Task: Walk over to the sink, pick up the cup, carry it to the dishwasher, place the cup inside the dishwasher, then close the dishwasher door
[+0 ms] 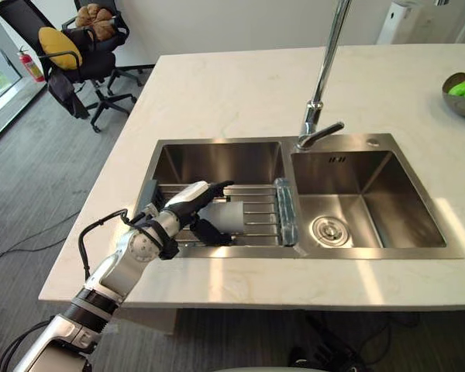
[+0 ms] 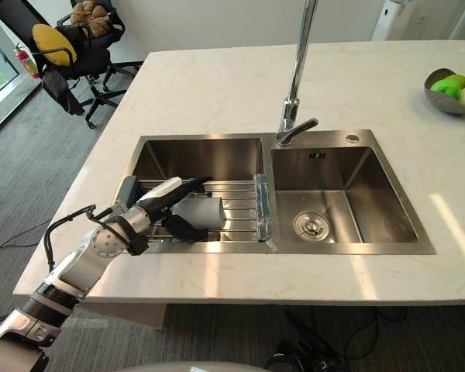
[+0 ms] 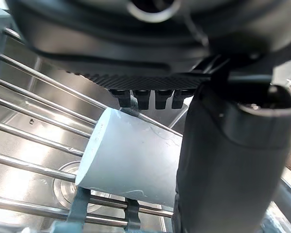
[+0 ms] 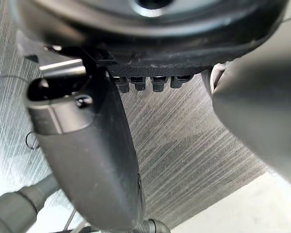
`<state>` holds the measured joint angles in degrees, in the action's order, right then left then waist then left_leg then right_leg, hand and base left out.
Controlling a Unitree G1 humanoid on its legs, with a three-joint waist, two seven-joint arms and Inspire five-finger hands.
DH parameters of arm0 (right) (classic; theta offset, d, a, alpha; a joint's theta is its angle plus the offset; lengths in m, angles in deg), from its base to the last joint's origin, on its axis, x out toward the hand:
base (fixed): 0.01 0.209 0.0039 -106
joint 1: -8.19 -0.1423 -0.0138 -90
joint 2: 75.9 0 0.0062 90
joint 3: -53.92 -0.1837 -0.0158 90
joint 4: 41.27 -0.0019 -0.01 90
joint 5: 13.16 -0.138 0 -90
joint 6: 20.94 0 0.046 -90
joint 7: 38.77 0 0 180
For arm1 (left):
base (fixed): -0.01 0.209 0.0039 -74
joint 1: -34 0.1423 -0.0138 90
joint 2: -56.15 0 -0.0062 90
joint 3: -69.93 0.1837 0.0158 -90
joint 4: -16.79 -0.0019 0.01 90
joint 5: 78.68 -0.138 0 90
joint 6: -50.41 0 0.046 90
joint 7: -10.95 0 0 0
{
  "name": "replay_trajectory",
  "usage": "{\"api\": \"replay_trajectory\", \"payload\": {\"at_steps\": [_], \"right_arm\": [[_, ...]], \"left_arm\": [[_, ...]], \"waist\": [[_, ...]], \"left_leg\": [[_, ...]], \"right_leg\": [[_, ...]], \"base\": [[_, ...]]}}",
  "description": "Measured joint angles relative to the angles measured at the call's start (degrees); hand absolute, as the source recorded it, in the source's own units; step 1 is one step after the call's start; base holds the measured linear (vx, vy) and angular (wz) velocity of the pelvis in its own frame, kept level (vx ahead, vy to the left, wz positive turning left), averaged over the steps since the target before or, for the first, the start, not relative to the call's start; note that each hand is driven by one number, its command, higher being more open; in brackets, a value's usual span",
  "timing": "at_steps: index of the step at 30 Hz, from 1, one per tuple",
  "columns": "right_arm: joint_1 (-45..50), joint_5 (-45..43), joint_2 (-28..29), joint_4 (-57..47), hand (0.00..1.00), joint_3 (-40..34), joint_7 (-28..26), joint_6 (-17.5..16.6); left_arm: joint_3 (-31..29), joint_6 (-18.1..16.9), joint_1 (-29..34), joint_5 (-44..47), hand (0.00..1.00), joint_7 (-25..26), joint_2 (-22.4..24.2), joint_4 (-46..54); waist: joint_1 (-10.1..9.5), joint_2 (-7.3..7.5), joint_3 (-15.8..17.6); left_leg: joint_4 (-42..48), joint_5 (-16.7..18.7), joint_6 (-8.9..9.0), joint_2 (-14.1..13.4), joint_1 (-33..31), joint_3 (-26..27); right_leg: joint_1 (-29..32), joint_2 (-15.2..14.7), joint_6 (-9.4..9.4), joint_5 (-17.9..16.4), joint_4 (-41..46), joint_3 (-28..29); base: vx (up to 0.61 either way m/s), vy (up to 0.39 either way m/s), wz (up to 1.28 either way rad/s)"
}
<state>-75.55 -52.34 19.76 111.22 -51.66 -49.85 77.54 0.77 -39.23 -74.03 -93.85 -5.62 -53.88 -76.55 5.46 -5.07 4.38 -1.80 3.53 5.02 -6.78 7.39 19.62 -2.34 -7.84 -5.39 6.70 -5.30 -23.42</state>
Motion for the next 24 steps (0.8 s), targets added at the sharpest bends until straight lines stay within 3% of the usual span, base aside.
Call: {"api": "replay_trajectory", "payload": {"at_steps": [15, 24], "right_arm": [[2.28, 0.03, 0.03, 0.12, 1.0, 0.07, 0.39, 0.29], [2.44, 0.06, -0.09, 0.02, 1.0, 0.04, 0.93, 0.29]], "left_arm": [[1.7, 1.02, -5.17, -0.57, 1.0, -6.25, -1.35, -4.57], [1.71, 4.52, -7.32, -0.47, 1.0, -9.94, -1.35, -6.62]], "waist": [[1.39, -0.51, 0.09], [2.21, -1.15, 0.08]], "left_leg": [[0.04, 0.14, 0.2, -0.18, 0.43, 1.31], [0.03, 0.22, 0.32, -0.29, 0.56, 1.71]], "right_leg": [[0.46, 0.34, 0.2, 0.28, 0.0, 1.47], [0.6, 0.51, 0.2, 0.28, 0.0, 1.94]], "base": [[-0.03, -0.016, -0.05], [0.0, -0.004, -0.01]]}}
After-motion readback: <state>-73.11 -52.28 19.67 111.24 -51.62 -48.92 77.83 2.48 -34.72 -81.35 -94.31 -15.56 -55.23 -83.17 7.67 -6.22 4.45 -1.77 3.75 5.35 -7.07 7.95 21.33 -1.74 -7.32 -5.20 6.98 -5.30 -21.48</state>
